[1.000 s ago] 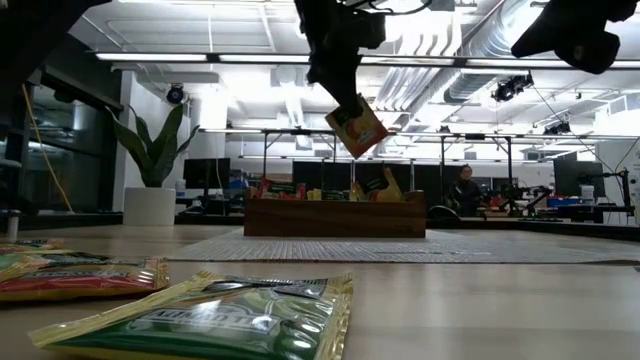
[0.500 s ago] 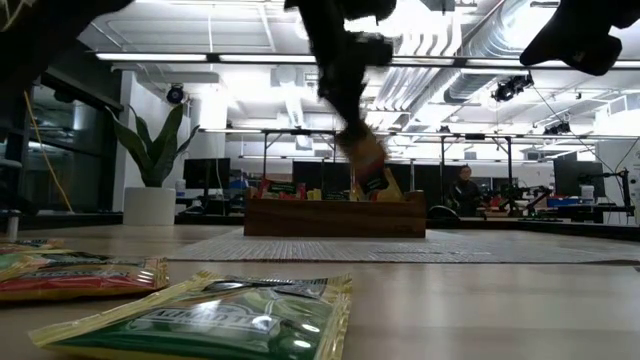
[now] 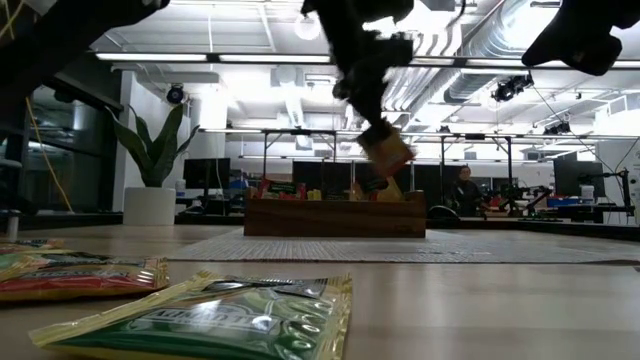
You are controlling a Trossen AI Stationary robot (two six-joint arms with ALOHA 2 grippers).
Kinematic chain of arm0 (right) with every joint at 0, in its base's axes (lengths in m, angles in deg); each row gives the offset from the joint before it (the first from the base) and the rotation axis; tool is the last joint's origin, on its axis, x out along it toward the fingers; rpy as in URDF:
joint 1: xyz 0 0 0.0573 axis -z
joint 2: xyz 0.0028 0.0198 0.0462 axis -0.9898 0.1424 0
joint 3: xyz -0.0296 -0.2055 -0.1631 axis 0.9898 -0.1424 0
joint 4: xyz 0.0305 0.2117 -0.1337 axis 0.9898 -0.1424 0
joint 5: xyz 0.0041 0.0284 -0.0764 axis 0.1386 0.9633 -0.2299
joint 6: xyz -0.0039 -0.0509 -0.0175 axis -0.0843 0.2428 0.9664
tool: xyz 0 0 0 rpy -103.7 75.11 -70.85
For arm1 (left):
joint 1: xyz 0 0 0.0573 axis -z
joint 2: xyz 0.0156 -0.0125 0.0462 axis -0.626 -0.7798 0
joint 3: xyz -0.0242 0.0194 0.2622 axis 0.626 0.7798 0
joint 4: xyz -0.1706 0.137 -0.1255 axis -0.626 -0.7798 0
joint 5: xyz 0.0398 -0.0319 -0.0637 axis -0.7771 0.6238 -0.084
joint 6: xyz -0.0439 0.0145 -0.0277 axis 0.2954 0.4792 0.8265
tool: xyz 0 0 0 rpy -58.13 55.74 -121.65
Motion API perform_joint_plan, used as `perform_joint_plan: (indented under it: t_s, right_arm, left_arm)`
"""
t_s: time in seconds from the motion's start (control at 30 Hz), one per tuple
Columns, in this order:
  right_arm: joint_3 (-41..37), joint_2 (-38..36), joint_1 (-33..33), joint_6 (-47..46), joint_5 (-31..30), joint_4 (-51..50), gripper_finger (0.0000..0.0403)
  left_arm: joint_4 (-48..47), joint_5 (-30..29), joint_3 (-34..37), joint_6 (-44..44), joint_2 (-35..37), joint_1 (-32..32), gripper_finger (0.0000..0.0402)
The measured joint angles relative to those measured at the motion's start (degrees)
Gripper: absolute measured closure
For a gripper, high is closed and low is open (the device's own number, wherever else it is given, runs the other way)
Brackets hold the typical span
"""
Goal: Pick & Place Tea
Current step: Put the orange tea bag into the right section of the wooden organizer
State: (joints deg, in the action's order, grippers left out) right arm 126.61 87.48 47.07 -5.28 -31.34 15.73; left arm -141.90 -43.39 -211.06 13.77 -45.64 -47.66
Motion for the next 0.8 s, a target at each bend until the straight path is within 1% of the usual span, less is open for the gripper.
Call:
perform_joint_plan:
  t_s: [0.03, 0.1, 0.13, 0.2, 0.3, 0.4, 0.53, 0.67, 0.8]
  right_arm:
    - [0.00, 0.00, 0.00, 0.02, -0.12, -0.01, 0.0402]
    - [0.00, 0.00, 0.00, 0.89, -0.75, 0.00, 0.0402]
    - [0.00, 0.00, 0.14, 1.46, -1.32, 0.01, 0.0402]
    - [0.00, -0.18, 1.11, 3.47, -2.09, 0.07, 0.0402]
    - [0.02, -0.41, 4.21, 7.02, -1.14, 1.17, 0.0399]
    - [0.00, -0.31, 8.98, 12.30, 4.51, 3.83, 0.0389]
    - [0.00, 0.66, 16.64, 23.32, 12.57, 10.90, 0.0364]
    - [0.02, 1.66, 23.92, 30.04, 17.29, 13.77, 0.0322]
    - [-1.17, 2.02, 29.60, 32.88, 21.79, 14.29, 0.0273]
  left_arm:
    - [0.56, 0.06, -1.65, -0.15, -0.72, 0.04, 0.0401]
    - [-3.89, 0.29, -4.27, 0.52, -1.50, 0.07, 0.0401]
    - [-5.13, 0.29, -4.34, 0.75, -1.52, 0.25, 0.0401]
    - [-1.96, 0.13, -3.47, 0.67, -1.24, 0.66, 0.0401]
    - [-8.50, 0.00, -4.27, 0.47, -1.33, 1.55, 0.0401]
    - [-9.21, -0.06, -4.45, 0.21, -0.99, 2.74, 0.0401]
    - [-10.09, -0.11, -4.60, 0.31, -1.09, 4.59, 0.0401]
    - [-10.96, -0.48, -4.62, 1.22, -1.09, 6.37, 0.0401]
    - [-11.87, -1.59, -4.62, 2.81, -1.03, 7.04, 0.0401]
